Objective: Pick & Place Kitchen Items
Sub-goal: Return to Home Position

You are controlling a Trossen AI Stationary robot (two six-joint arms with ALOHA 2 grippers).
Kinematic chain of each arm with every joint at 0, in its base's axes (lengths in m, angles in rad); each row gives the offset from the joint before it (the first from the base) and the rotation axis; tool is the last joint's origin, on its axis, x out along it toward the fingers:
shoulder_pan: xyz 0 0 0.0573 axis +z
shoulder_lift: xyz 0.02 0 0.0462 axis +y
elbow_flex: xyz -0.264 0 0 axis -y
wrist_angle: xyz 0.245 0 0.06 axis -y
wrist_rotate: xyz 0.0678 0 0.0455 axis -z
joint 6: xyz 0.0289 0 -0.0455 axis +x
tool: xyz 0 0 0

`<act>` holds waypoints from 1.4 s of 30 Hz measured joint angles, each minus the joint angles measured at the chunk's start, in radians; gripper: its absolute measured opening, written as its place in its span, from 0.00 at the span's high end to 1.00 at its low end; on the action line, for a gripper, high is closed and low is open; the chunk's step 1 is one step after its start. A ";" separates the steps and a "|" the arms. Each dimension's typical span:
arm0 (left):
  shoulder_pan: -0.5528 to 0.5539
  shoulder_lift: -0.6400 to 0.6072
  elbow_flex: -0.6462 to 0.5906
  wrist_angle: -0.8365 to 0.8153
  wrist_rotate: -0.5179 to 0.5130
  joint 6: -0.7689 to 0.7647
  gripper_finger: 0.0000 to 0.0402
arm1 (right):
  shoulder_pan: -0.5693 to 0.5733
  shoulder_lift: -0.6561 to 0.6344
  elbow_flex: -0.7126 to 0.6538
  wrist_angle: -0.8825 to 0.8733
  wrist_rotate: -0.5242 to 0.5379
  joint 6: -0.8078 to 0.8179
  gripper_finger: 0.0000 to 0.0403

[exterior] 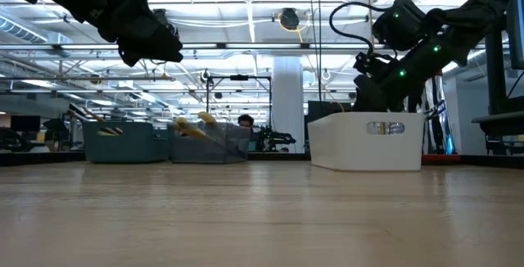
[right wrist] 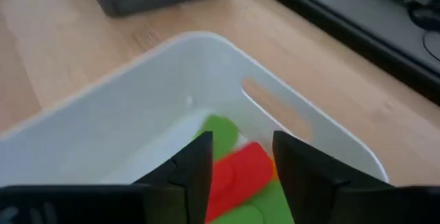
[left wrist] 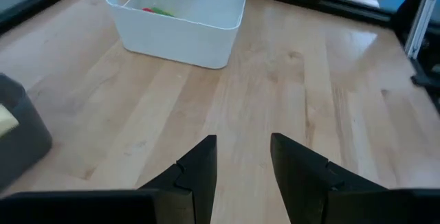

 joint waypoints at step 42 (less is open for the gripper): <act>0.003 -0.527 0.000 -0.260 -0.182 0.303 0.99 | 0.237 -0.477 0.000 -0.089 -0.004 -0.182 1.00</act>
